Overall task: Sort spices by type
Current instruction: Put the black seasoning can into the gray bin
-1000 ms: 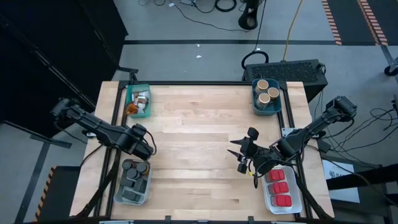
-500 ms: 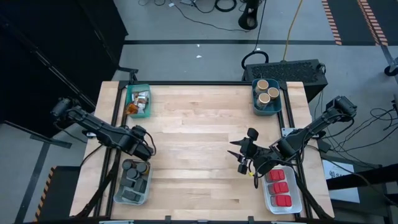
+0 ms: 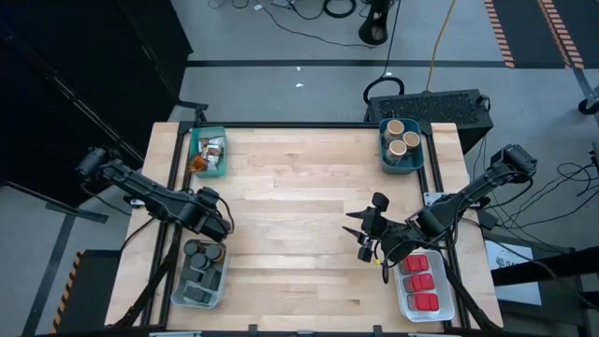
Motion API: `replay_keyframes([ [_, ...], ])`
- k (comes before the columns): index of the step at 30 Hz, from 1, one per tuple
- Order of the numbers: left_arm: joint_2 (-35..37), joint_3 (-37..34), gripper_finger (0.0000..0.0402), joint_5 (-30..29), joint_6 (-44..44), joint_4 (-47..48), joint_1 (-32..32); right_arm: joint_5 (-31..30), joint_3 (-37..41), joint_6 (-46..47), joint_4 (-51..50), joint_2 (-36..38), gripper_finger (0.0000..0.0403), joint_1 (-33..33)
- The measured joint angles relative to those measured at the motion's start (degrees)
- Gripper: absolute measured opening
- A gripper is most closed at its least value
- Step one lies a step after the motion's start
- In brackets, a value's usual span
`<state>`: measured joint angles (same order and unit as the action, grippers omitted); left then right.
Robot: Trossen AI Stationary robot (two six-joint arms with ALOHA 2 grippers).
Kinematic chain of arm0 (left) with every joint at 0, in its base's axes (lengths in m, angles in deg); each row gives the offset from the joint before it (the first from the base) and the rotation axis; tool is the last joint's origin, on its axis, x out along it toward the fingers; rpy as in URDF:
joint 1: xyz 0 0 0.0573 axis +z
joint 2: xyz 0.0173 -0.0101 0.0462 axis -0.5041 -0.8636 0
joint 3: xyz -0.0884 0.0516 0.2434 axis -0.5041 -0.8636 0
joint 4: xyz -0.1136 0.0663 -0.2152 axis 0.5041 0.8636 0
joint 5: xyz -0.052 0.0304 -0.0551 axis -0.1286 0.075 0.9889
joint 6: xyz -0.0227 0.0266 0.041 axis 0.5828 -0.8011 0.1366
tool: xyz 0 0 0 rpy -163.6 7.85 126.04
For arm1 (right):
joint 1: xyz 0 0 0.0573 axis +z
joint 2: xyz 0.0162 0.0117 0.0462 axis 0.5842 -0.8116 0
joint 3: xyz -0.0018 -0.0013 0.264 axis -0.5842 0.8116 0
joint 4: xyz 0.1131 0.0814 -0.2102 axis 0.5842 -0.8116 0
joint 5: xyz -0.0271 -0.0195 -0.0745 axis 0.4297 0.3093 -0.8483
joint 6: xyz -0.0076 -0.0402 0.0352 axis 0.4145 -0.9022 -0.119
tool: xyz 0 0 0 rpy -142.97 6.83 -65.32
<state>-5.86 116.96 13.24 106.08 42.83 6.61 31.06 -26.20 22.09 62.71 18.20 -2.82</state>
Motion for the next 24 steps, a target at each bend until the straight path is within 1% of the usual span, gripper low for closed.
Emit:
replay_keyframes([
  [13,-0.06,0.0,0.0187,-0.93,3.75,-0.16,0.0,0.08,0.0,-0.16,0.0,0.0,0.016,0.0],
  [15,-0.4,-0.09,0.0187,-0.96,3.98,-0.19,0.0,0.91,0.0,-0.22,0.0,0.0,0.016,0.0],
  [18,-0.9,-1.51,0.0187,-0.75,5.01,-0.5,0.0,1.38,0.0,-0.22,-0.02,0.0,0.016,0.02],
  [21,-1.47,-3.32,0.0187,0.71,5.0,-1.91,0.0,1.37,0.0,-0.22,-0.02,0.0,0.016,0.01],
  [24,-1.48,-4.11,0.0187,0.47,5.35,-1.91,0.0,1.38,0.0,-0.22,-0.02,0.0,0.016,0.02],
])
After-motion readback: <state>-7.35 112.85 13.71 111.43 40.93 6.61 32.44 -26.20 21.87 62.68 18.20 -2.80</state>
